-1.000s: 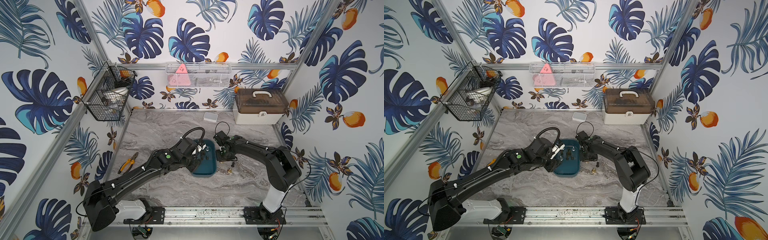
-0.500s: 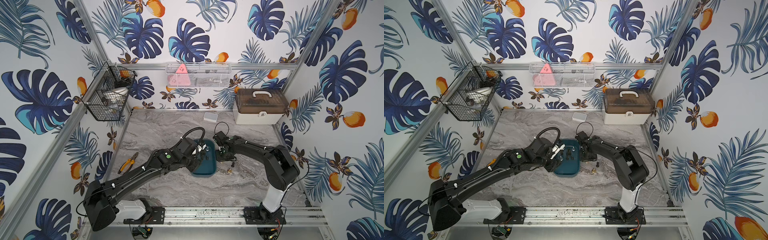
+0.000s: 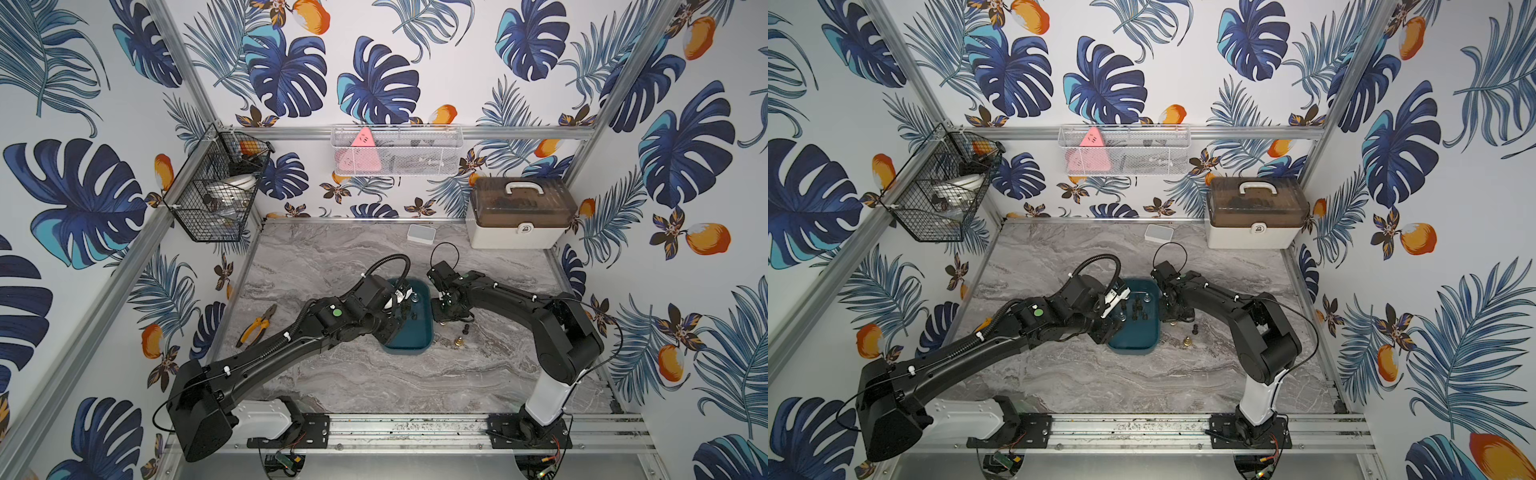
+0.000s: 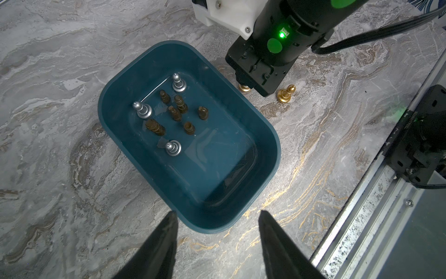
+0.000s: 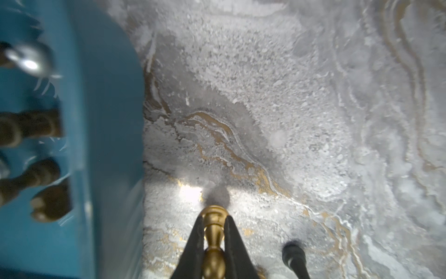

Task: Put the chess pieces into the storage box
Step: Pick up the chess piece at the center of the board, then place the chess piece in the storage box.

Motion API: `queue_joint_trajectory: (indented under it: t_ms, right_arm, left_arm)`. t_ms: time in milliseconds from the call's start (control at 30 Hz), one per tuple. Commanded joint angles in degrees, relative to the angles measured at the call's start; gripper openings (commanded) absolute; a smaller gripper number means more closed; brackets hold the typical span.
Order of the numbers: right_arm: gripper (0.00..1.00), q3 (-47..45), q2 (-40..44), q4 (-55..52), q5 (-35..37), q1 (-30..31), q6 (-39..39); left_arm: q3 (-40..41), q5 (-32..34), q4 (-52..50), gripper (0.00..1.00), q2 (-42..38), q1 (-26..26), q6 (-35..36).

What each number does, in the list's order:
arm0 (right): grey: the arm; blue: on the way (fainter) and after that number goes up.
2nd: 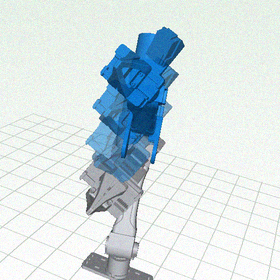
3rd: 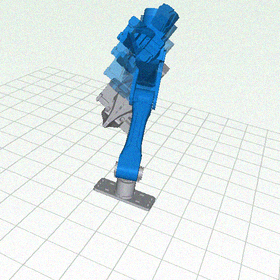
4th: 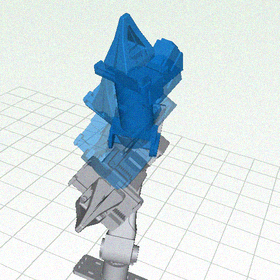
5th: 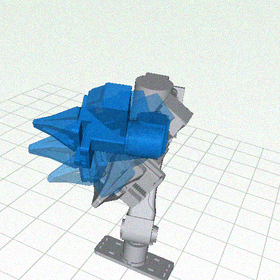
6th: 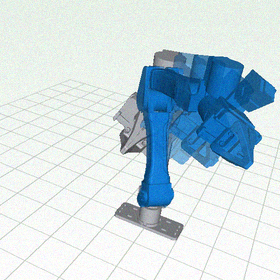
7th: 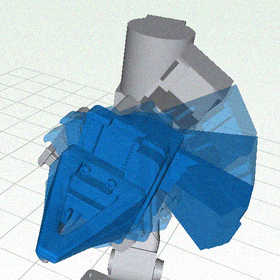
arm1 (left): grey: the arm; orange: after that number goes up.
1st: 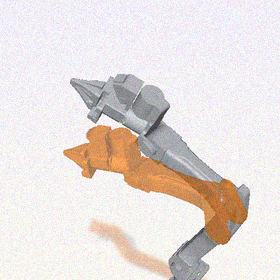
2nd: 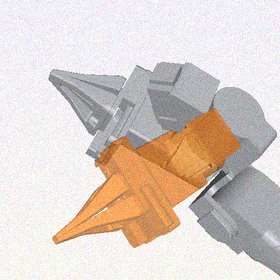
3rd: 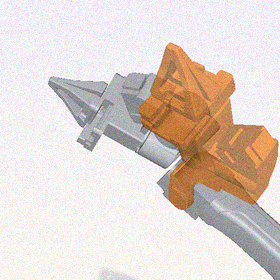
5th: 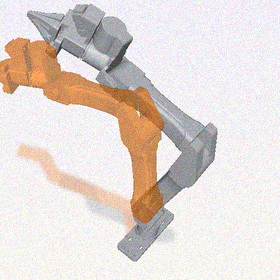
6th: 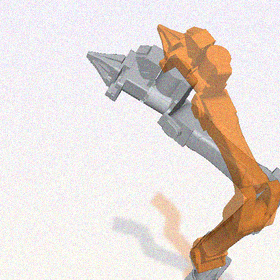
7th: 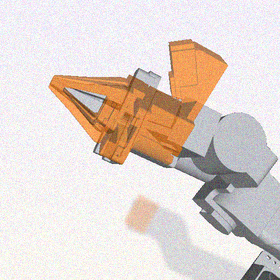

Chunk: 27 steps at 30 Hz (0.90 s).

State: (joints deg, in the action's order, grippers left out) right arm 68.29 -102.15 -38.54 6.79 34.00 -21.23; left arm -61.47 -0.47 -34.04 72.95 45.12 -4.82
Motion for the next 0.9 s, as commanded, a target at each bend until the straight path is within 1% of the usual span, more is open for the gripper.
queue_joint_trajectory:
  t_ms: [0, 67, 133, 200, 233, 300, 333, 367, 433, 500, 600, 667, 800, 867]
  right_arm:
    - [0.1, 1.17, 2.48, -1.66, 1.27, 0.02, 0.65]
    - [0.1, 2.35, 4.45, -3.07, 1.56, 0.11, 0.84]
    - [0.1, 3.8, 6.5, -4.41, 1.74, 0.45, 1.14]
    - [0.1, 5.26, 8.27, -5.25, 1.65, 1.68, 1.91]
    - [0.1, 6.13, 8.91, -5.61, 1.78, 2.76, 2.23]
    - [0.1, 7.89, 9.04, -6.18, 1.39, 5.37, 2.46]
    - [0.1, 8.7, 8.63, -6.07, 0.67, 7.17, 2.75]
    - [0.1, 9.64, 8.03, -5.81, -0.06, 9.01, 2.95]
    - [0.1, 11.28, 6.18, -5.09, -0.81, 12.22, 3.11]
    - [0.1, 12.74, 3.74, -4.34, -1.89, 14.73, 3.0]
    - [0.1, 14.51, -0.53, -2.71, -3.01, 17.48, 3.2]
    - [0.1, 16.43, -3.57, -3.02, -2.09, 19.08, 3.47]
    - [0.1, 17.75, -7.34, -2.56, -0.71, 20.45, 3.31]
    - [0.1, 17.58, -8.76, -1.57, -0.13, 20.49, 3.21]
  left_arm:
    - [0.14, -0.76, 1.03, 0.57, -1.07, -0.53, -1.13]
    - [0.79, -1.31, 2.07, 0.57, -2.07, -2.05, -2.13]
    - [1.26, -2.72, 2.38, 0.56, -2.61, -4.96, -3.81]
    - [1.49, -4.65, 1.3, 0.56, -2.85, -9.68, -6.05]
    - [1.9, -6.85, 0.95, 0.55, -3.3, -13.13, -7.73]
    - [3.74, -12.18, 1.06, 0.55, -4.45, -19.86, -9.95]
    - [4.58, -13.89, 0.86, 0.55, -4.96, -23.06, -10.58]
    - [5.16, -14.05, -0.02, 0.55, -5.5, -25.05, -10.65]
    - [5.3, -13.08, -2.47, 0.55, -6.38, -26.35, -9.4]
    - [5.89, -13.6, -3.04, 0.55, -7.57, -26.32, -8.22]
    - [8.64, -15.11, 0.19, 0.55, -9.22, -26.32, -8.54]
    - [9.19, -15.05, 0.85, 0.55, -9.16, -26.32, -8.47]
    - [7.88, -12.15, -0.58, 0.55, -7.98, -26.32, -8.23]
    - [8.09, -12.38, 0.1, 0.56, -7.82, -26.32, -8.97]
